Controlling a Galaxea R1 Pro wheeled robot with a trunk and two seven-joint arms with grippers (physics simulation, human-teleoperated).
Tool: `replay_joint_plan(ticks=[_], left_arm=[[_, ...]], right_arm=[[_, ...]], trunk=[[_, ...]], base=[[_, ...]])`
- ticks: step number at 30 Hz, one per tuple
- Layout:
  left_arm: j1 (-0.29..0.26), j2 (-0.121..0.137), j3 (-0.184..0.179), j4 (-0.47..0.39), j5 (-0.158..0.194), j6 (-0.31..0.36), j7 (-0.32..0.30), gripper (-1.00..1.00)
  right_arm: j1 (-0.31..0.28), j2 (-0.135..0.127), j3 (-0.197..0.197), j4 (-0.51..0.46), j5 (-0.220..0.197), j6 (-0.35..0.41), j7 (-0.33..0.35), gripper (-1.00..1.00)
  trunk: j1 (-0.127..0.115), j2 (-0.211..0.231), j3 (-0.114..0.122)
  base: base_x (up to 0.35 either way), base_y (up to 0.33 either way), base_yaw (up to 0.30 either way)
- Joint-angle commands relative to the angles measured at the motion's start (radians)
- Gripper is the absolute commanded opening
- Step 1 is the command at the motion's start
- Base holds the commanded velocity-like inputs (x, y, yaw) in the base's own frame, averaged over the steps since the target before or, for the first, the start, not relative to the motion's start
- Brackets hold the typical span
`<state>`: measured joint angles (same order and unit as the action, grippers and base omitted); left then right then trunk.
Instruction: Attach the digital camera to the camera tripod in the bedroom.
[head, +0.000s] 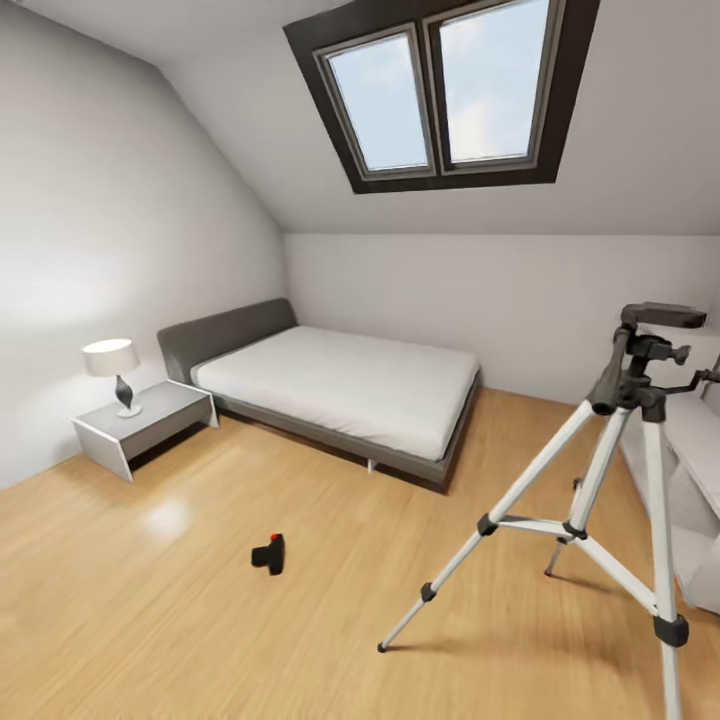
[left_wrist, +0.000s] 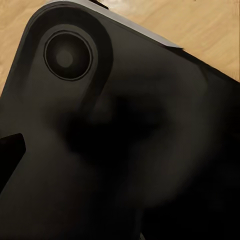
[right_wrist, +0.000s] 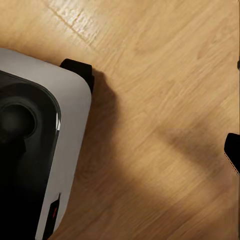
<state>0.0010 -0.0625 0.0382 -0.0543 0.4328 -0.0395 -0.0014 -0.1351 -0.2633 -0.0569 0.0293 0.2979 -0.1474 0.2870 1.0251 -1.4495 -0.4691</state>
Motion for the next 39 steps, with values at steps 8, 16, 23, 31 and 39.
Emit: replay_joint_plan(ticks=[8, 16, 23, 31, 39], left_arm=[[0.0, 0.0, 0.003, 0.0, 0.001, -0.002, 0.0, 1.0], [0.001, 0.0, 0.002, 0.0, 0.002, -0.001, 0.0, 1.0], [0.0, 0.0, 0.001, 0.0, 0.001, -0.001, -0.001, 1.0], [0.001, 0.0, 0.0, 0.001, -0.002, 0.0, -0.002, 1.0], [0.0, 0.0, -0.001, 0.001, -0.004, 0.001, -0.002, 1.0]], right_arm=[[-0.001, 0.0, -0.005, 0.003, 0.007, -0.006, -0.008, 1.0], [-0.001, 0.001, -0.004, 0.003, 0.007, -0.006, -0.01, 1.0], [-0.001, 0.0, -0.004, 0.004, 0.007, -0.006, -0.012, 1.0], [-0.001, 0.0, -0.004, 0.003, 0.007, -0.006, -0.013, 1.0], [-0.001, 0.0, -0.004, 0.003, 0.007, -0.006, -0.014, 1.0]], trunk=[[0.0, -0.001, -0.001], [0.0, -0.001, -0.001], [0.0, -0.001, -0.001], [0.0, -0.001, -0.001], [0.0, -0.001, -0.001]], base=[[-0.006, 0.048, 0.273], [0.005, 0.005, 0.273], [0.188, 0.001, 0.273], [0.302, 0.0, 0.273], [0.32, 0.0, 0.161]])
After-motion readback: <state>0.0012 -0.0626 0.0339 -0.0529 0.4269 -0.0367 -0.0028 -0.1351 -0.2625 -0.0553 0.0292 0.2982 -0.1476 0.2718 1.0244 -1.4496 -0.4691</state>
